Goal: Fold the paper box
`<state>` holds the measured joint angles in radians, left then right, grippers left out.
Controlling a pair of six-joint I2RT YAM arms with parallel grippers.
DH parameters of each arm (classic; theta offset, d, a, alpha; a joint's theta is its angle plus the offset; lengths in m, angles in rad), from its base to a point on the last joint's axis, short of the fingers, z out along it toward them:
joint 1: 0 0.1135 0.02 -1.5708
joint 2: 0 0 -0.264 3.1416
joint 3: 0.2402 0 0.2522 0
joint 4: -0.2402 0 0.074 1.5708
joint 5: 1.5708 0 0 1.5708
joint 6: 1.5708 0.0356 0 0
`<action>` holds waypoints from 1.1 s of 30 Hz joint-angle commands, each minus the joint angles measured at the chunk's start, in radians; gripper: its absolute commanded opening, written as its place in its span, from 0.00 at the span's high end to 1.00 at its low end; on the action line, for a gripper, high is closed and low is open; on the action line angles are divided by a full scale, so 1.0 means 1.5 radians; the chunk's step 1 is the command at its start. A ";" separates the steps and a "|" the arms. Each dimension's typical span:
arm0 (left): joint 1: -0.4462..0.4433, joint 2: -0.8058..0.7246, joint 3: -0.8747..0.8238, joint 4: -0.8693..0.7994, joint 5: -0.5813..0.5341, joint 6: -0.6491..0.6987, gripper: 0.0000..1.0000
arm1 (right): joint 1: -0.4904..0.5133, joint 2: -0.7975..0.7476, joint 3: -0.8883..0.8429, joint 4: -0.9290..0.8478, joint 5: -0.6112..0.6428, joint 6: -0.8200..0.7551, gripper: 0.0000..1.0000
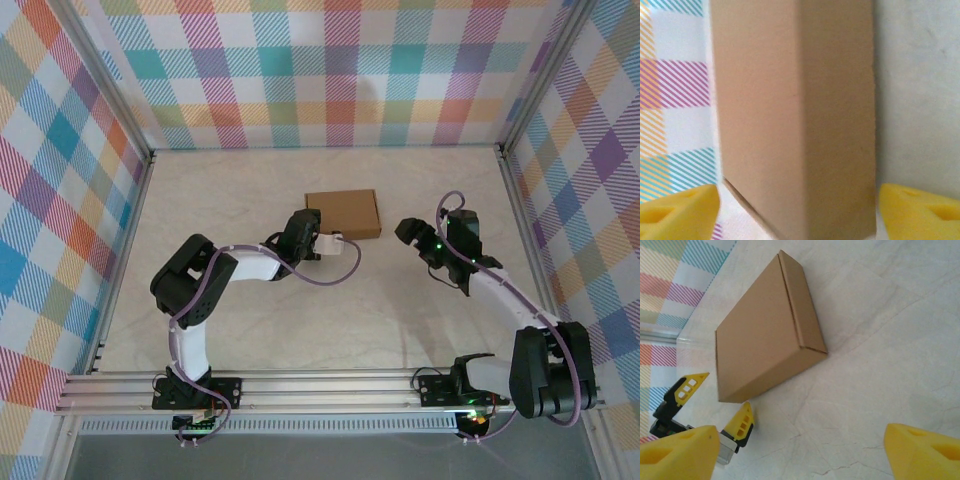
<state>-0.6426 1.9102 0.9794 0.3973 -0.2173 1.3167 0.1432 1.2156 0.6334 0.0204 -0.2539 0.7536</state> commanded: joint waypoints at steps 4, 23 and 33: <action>0.008 -0.101 -0.007 -0.102 0.065 -0.165 0.00 | -0.006 -0.020 0.013 -0.013 0.024 -0.081 0.01; 0.323 -0.441 -0.287 -0.037 -0.007 -0.797 0.00 | -0.021 0.073 -0.103 0.349 0.328 -0.505 0.00; 0.399 -0.265 -0.360 0.227 0.115 -0.866 0.00 | -0.079 0.214 -0.154 0.556 0.217 -0.486 0.00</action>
<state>-0.0582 1.4406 0.4541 0.5617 -0.1143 0.0723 0.0254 1.5154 0.4129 0.6941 0.1452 0.0467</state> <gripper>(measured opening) 0.999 0.997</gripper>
